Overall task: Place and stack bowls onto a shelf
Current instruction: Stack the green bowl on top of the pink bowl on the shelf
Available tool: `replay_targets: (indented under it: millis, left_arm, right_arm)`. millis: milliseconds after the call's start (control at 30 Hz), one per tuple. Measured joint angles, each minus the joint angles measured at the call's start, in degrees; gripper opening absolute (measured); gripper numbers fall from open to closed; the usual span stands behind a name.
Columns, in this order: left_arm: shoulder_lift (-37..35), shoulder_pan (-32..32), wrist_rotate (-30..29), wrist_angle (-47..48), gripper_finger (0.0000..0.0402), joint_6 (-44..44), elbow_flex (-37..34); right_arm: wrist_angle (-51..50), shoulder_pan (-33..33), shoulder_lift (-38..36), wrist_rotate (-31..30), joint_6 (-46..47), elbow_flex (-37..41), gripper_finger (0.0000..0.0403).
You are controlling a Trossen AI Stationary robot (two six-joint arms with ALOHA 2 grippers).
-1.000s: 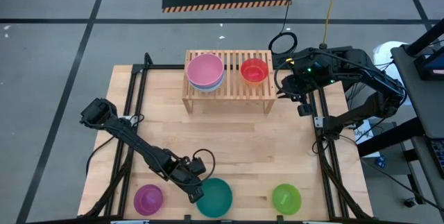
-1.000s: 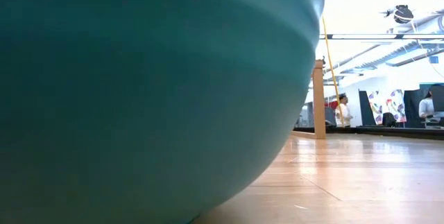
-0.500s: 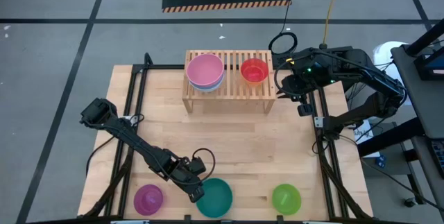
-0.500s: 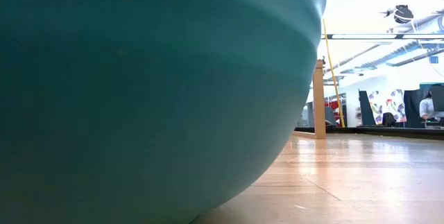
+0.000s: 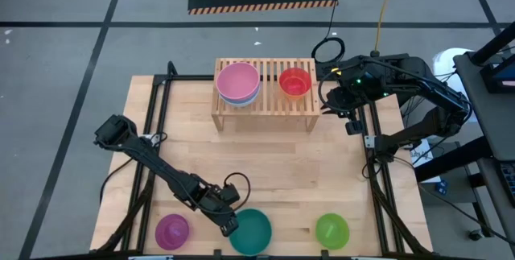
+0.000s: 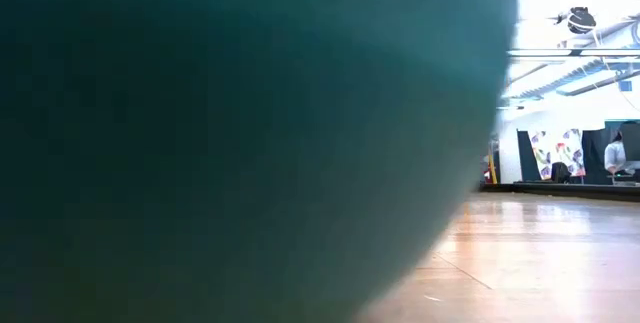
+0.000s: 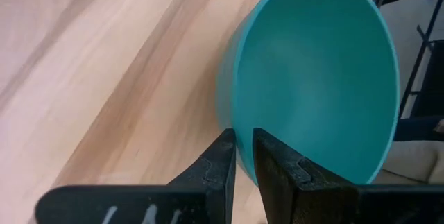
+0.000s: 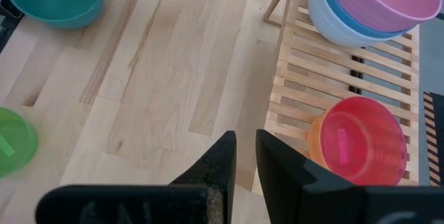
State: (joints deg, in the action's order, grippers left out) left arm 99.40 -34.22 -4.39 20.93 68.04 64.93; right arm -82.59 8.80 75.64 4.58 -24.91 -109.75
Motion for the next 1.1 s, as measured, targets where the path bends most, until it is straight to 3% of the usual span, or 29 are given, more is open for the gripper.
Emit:
replay_targets:
  millis: [300,633,833,1100]
  left_arm:
    - [4.6,0.09,2.91,-7.73,0.0056,0.74,-0.09]
    - [4.6,0.48,2.64,-8.84,0.0054,1.44,-0.09]
    - [4.58,1.08,2.0,-8.66,0.0011,1.57,-0.09]
    - [4.59,1.76,-1.05,-8.65,0.0004,3.89,-0.09]
  right_arm:
    - [0.02,0.0,0.0,-0.02,-0.44,0.0,0.005]
    - [0.02,0.0,0.0,-0.02,-1.38,0.0,0.005]
    - [0.02,0.0,0.0,-0.02,-1.51,0.0,0.005]
    - [0.02,-0.01,0.0,-0.04,-1.51,0.0,0.005]
